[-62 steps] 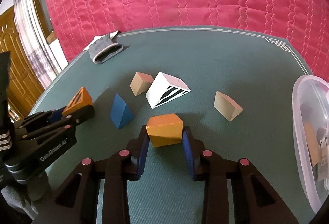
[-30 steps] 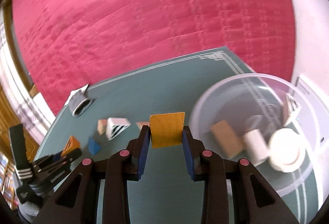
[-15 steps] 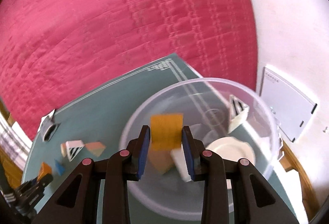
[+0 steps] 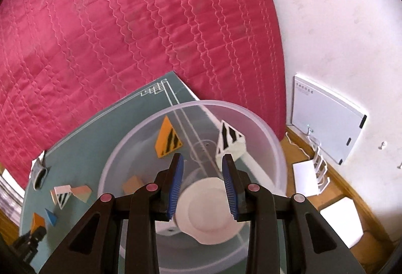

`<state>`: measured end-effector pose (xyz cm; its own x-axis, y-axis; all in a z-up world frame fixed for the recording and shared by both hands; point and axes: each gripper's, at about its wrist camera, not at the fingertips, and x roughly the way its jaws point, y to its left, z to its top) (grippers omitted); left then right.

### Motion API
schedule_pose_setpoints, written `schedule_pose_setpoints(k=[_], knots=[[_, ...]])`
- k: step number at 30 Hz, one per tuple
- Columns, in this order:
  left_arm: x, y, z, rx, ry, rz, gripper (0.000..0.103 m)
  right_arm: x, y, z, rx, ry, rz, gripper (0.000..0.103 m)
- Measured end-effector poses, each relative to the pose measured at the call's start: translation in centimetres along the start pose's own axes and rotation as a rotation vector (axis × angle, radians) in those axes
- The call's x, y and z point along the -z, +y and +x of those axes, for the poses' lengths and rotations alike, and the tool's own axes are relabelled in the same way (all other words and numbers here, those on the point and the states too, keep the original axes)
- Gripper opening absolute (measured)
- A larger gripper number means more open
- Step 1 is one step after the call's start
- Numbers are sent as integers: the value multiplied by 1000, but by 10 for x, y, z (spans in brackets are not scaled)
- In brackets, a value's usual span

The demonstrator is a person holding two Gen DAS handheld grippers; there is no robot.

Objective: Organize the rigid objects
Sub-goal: 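Carry the orange block into the bowl and open the right gripper while the left holds the triangle, then lower the orange triangle into the bowl and open the left gripper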

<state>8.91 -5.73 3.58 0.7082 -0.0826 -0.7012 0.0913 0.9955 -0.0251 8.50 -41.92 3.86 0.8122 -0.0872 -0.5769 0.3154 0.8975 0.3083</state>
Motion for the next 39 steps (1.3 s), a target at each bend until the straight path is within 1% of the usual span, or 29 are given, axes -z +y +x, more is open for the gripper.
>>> schedule_pose_setpoints(k=[7, 9, 10, 11, 12, 17, 23, 30, 32, 39], knots=[[0, -22, -3, 27, 6, 52, 31, 11, 1, -11, 42, -38, -46, 35], [0, -30, -4, 38, 10, 68, 31, 13, 2, -14, 50, -52, -52, 44], [-1, -33, -4, 46, 12, 73, 31, 14, 3, -17, 49, -62, -51, 53], [-1, -38, -4, 56, 15, 79, 31, 16, 2, -20, 43, -76, -44, 58], [-2, -43, -4, 66, 17, 89, 31, 17, 2, -22, 37, -87, -38, 59], [-6, -73, -3, 98, 15, 152, 31, 21, 2, -29, 27, -118, -26, 60], [-16, -112, -2, 165, 14, 209, 31, 23, -4, -34, 20, -128, 17, 63], [-28, -143, 5, 235, 14, 231, 31, 23, -10, -40, 29, -139, 58, 64], [-33, -152, 9, 247, 11, 242, 31, 23, -11, -41, 27, -137, 65, 67], [-43, -181, 17, 279, -8, 282, 31, 19, -14, -48, 44, -165, 87, 68]])
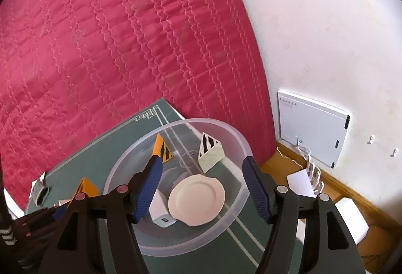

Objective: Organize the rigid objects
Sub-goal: 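Lower the orange triangle into the bowl and open the left gripper, then withdraw both grippers from the bowl toward the remaining blocks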

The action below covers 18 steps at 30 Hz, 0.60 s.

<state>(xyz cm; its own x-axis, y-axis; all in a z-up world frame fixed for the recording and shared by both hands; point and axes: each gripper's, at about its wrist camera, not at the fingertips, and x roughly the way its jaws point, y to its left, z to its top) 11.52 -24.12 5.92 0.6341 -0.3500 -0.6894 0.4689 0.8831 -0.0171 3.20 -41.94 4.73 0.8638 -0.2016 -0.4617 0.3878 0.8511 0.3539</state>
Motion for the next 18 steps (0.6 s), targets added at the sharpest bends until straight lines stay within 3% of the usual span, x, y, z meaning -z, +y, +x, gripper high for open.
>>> schedule_pose_setpoints(k=[10, 11, 13, 18], knots=[[-18, -19, 22, 42, -22, 15, 33, -3, -7, 0, 24, -9, 26, 68], [-19, -18, 23, 44, -23, 11, 37, -3, -8, 0, 26, -11, 27, 68], [-20, -15, 24, 47, -28, -5, 70, -3, -8, -1, 26, -12, 28, 68], [-16, -2, 15, 13, -52, -27, 74, -3, -6, -1, 19, -19, 21, 68]])
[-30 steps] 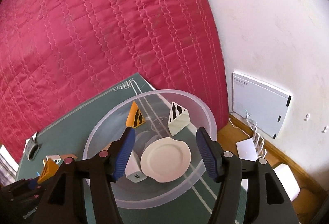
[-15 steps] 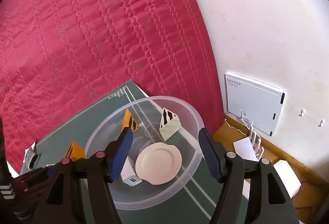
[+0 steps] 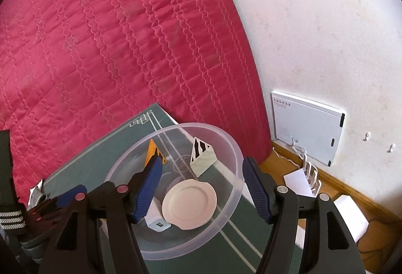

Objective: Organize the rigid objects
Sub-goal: 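Withdraw both grippers from the bowl toward the remaining blocks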

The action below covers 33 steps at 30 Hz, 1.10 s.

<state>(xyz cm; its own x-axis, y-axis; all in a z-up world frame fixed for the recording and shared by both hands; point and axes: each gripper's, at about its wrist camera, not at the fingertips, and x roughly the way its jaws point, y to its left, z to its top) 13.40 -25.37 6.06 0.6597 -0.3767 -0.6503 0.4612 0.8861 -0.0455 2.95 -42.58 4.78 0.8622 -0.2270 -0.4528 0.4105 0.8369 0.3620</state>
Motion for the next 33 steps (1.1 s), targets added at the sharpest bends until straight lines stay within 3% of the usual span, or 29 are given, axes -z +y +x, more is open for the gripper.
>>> schedule_pose_setpoints(k=[14, 19, 33], knots=[[13, 25, -11, -100, 7, -27, 82, 7, 13, 0, -41, 0, -58, 70], [21, 35, -17, -148, 14, -48, 93, 12, 22, -4, -81, -9, -102, 76], [51, 92, -41, -295, 49, -149, 98, 28, 48, -7, -183, 6, -237, 79]])
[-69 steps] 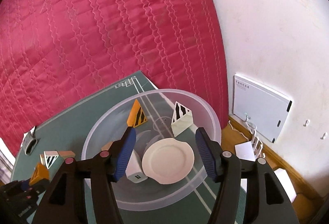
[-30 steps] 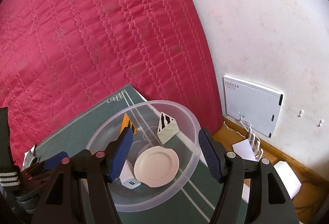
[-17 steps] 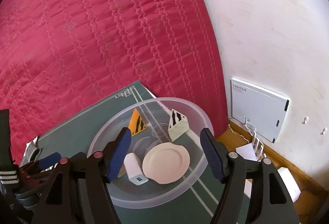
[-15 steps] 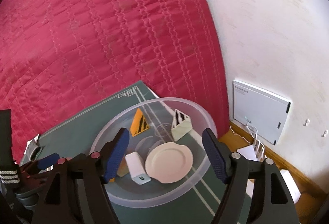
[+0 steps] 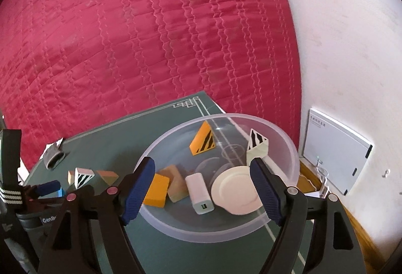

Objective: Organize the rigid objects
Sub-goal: 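Withdraw both grippers from the bowl toward the remaining blocks, then grasp the blue block with the left gripper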

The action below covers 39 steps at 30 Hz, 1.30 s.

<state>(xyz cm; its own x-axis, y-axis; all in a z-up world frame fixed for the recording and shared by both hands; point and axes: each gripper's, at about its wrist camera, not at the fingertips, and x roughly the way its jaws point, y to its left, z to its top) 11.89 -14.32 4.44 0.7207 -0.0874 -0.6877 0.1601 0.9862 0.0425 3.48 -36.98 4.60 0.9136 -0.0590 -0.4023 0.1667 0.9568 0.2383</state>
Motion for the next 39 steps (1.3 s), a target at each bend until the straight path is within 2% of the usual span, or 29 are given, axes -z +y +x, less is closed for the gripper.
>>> schedule_pose_setpoints(k=[18, 26, 34, 36, 39], knots=[[19, 76, -4, -120, 20, -116, 98, 7, 19, -4, -25, -18, -93, 81], [21, 81, 5, -153, 25, -101, 96, 7, 20, -5, -24, -18, -92, 82], [20, 85, 22, -128, 75, -88, 73, 7, 21, -5, -26, -18, -94, 82], [18, 85, 24, -119, 77, -82, 71, 7, 21, -5, -27, -16, -93, 82], [16, 84, 27, -95, 82, -69, 58, 7, 21, -5, -26, -17, -93, 82]])
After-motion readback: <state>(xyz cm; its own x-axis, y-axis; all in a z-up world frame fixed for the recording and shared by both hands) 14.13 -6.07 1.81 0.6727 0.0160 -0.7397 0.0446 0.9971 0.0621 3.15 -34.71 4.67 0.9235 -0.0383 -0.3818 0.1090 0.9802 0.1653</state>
